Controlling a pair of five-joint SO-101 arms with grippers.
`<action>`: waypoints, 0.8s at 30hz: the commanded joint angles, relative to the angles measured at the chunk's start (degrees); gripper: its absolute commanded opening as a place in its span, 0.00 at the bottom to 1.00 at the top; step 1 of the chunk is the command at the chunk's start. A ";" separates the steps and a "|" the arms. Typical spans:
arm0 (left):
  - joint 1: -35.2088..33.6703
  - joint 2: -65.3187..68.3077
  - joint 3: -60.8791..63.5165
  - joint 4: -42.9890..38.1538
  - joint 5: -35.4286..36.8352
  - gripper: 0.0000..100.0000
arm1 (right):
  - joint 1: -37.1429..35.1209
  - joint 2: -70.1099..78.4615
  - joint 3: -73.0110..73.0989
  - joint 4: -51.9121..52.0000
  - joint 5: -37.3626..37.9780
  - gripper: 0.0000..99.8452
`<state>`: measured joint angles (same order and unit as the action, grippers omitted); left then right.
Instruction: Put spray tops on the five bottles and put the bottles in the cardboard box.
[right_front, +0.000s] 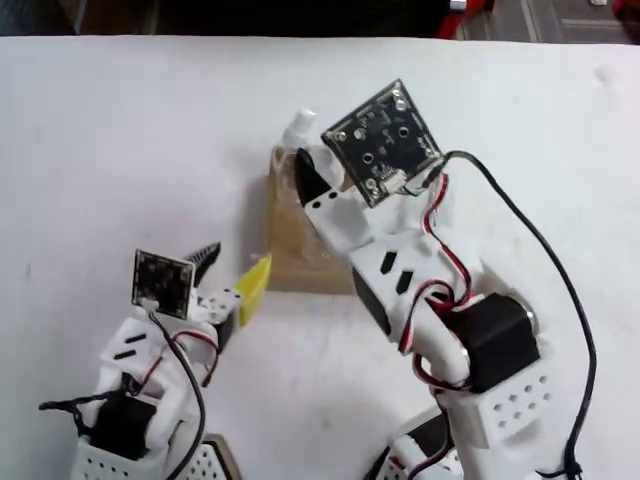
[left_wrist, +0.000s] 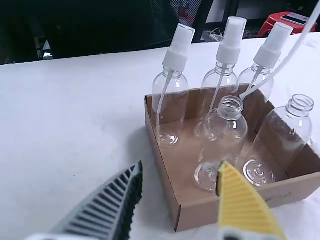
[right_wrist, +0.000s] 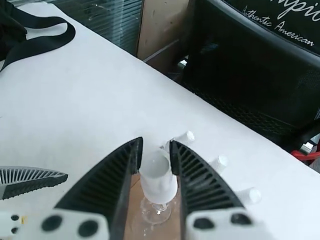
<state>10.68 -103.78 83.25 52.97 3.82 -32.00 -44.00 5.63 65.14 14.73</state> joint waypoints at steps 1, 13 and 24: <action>-0.57 -0.66 -0.26 -1.85 0.53 0.23 | 0.66 0.22 0.88 -0.04 3.25 0.01; -0.48 -0.66 -0.26 -1.85 0.53 0.23 | 0.57 0.22 5.54 -2.95 3.34 0.01; -0.48 -0.66 -0.18 -1.85 0.53 0.23 | 0.48 0.22 8.00 -6.55 2.99 0.01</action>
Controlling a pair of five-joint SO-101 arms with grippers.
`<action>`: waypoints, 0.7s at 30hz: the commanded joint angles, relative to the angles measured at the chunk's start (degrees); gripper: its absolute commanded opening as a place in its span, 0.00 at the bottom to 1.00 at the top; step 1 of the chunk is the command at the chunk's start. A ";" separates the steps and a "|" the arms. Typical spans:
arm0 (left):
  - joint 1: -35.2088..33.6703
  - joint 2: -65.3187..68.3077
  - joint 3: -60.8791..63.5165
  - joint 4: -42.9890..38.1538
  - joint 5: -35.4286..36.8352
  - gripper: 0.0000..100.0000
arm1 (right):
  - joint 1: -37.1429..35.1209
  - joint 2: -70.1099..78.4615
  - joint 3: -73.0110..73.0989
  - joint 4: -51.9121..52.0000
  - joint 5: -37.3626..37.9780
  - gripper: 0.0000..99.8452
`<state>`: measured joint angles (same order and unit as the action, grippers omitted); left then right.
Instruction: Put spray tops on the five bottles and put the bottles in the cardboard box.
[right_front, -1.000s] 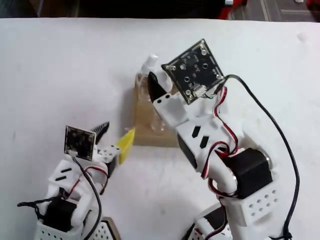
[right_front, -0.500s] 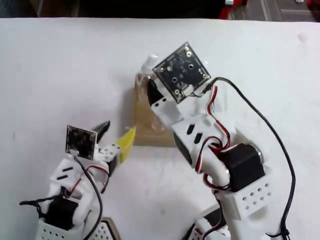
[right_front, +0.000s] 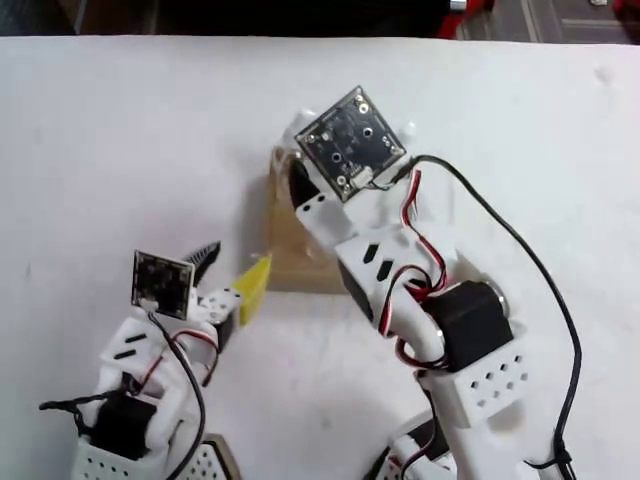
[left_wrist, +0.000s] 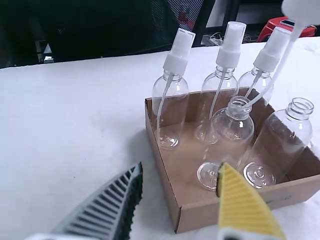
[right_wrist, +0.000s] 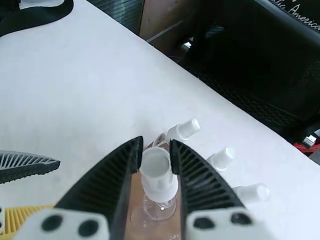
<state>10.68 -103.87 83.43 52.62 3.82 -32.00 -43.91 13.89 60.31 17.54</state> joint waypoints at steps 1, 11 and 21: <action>-0.40 -0.57 -0.35 -1.49 0.53 0.23 | 0.48 0.13 0.26 -1.80 0.18 0.01; -0.40 -0.57 -0.26 -1.49 0.53 0.23 | 0.57 -0.31 14.51 -12.88 0.18 0.01; -0.13 -0.57 -0.26 -1.49 0.44 0.23 | 4.79 -0.04 20.92 -19.65 0.09 0.01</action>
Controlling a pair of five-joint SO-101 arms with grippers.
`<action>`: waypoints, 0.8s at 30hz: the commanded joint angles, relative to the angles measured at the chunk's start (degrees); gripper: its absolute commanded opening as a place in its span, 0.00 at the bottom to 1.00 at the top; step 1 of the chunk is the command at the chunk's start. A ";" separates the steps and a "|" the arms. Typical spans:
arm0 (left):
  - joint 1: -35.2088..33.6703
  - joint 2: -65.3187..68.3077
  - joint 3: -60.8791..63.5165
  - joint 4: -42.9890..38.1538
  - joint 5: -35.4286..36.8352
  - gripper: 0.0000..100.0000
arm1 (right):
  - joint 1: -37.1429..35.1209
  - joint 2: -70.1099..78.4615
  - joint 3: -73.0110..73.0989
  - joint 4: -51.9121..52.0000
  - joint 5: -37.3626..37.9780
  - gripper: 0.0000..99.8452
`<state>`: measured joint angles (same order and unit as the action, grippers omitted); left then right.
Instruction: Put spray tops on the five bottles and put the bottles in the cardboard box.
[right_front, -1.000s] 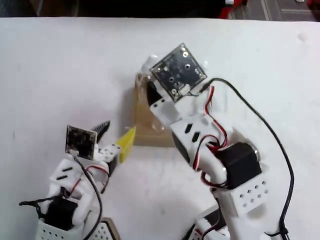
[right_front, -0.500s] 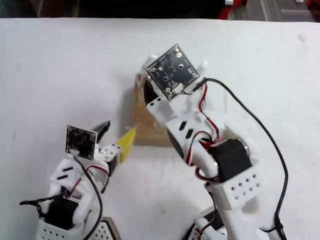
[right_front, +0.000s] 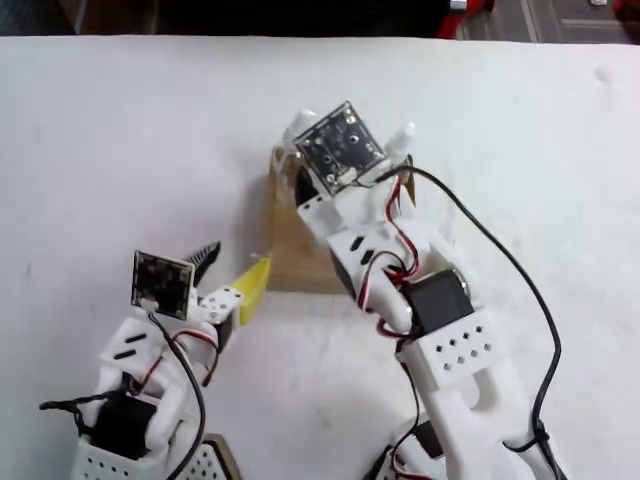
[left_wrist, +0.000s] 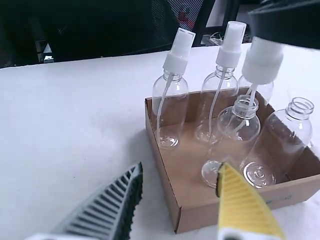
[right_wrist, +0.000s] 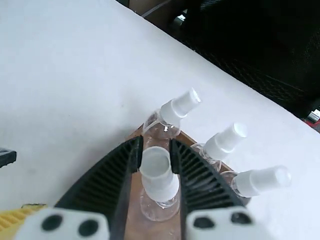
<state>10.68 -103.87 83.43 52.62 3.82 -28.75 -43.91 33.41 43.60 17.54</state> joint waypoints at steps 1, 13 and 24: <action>-0.13 -0.57 -0.26 -1.49 0.44 0.23 | 1.54 -0.04 2.37 -3.56 0.09 0.01; -0.13 -0.57 -0.18 -1.49 0.44 0.23 | 1.54 -0.04 12.66 -15.16 0.09 0.01; -0.13 -0.57 -0.18 -1.49 0.35 0.23 | 1.63 -0.48 12.92 -14.73 0.09 0.01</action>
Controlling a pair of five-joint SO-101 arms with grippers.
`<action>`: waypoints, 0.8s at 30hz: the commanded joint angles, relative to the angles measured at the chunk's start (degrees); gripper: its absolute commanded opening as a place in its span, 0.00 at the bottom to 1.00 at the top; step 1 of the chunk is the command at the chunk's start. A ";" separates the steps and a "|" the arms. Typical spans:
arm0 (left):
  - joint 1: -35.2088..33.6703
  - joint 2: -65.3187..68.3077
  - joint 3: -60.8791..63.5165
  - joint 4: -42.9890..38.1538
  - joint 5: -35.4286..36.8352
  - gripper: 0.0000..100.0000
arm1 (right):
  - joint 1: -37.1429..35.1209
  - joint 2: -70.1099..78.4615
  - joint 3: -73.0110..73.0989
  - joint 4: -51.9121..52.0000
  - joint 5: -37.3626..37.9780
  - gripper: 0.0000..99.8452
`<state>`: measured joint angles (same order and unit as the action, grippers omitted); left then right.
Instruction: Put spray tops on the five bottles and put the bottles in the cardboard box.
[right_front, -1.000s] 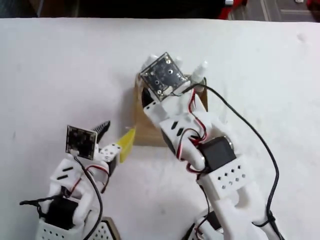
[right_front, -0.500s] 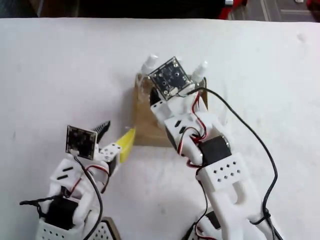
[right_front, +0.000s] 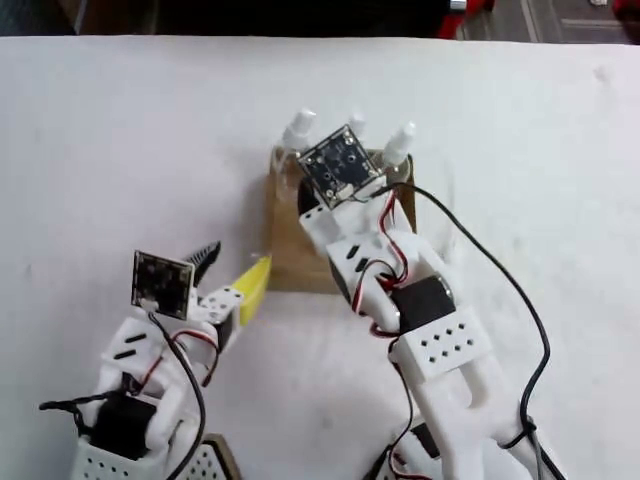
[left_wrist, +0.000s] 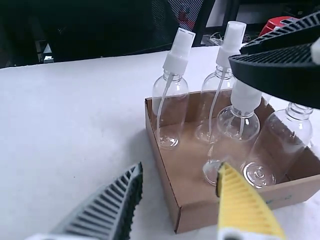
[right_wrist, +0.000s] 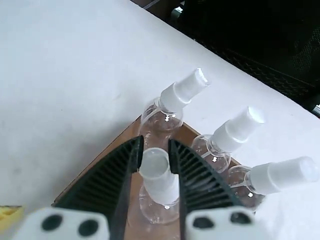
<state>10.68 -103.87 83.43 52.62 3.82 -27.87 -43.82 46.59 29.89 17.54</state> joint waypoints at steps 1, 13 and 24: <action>-0.13 -0.57 -0.18 -1.49 0.35 0.23 | 0.75 -0.57 -0.26 -1.01 0.09 0.01; -0.13 -0.57 -0.18 -1.49 0.35 0.23 | 0.75 -0.48 -0.35 1.89 -3.34 0.20; -0.13 -0.57 -0.18 -1.49 0.35 0.23 | 0.75 -0.75 -0.88 1.63 -3.78 0.19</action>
<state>10.68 -103.87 83.43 52.62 3.82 -27.87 -43.82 46.59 31.56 14.29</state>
